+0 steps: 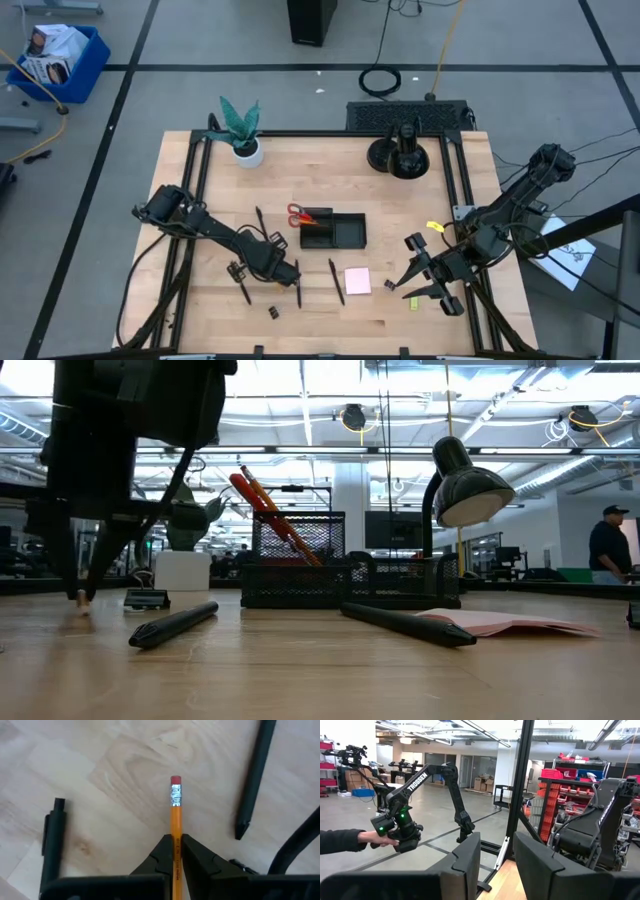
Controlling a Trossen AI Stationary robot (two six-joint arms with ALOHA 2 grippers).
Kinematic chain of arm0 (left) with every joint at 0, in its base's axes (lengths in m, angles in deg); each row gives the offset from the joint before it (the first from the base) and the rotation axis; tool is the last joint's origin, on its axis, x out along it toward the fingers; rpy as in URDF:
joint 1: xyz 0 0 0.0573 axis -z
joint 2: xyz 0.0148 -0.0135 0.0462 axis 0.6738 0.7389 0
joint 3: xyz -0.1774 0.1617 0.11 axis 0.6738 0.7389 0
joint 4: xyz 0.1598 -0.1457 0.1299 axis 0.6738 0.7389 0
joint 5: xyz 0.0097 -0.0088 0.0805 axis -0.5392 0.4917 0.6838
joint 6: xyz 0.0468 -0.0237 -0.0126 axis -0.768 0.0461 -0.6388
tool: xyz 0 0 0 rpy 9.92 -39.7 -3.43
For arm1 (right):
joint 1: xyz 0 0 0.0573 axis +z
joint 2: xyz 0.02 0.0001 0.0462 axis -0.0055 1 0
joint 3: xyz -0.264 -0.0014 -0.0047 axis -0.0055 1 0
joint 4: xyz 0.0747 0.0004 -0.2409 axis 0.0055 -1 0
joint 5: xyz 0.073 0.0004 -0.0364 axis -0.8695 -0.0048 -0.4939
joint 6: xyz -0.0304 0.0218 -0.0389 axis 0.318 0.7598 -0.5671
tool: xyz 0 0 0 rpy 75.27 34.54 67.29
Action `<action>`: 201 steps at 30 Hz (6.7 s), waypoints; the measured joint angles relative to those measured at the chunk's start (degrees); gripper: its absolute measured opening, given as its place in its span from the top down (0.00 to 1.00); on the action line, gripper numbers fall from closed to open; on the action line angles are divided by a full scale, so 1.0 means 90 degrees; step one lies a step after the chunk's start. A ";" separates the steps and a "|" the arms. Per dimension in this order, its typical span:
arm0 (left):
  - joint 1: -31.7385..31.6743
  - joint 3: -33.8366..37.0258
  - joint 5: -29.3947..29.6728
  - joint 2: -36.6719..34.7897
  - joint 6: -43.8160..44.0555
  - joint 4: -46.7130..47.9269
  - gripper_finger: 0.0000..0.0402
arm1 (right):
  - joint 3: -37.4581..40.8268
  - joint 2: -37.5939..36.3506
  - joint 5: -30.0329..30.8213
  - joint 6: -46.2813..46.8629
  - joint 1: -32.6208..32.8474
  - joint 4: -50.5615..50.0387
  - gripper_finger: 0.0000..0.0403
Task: Pick and place office supplies into organizer
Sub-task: Put the orange pencil into the desk organizer
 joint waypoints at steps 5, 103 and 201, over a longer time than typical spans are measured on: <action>0.0097 -0.0010 0.0017 -0.0012 0.0060 0.0043 0.94 | 0.0000 0.0000 0.0000 -0.0005 0.0001 0.0001 0.72; 0.0642 -0.5302 0.7727 -0.0202 -0.4651 0.2666 0.93 | 0.0000 -0.0002 0.0026 -0.0205 0.0000 0.0000 0.72; -0.0826 -0.2286 0.9117 -0.0204 -1.0350 -0.3652 0.94 | 0.0000 0.0000 0.0893 -0.0130 -0.0003 -0.2619 0.72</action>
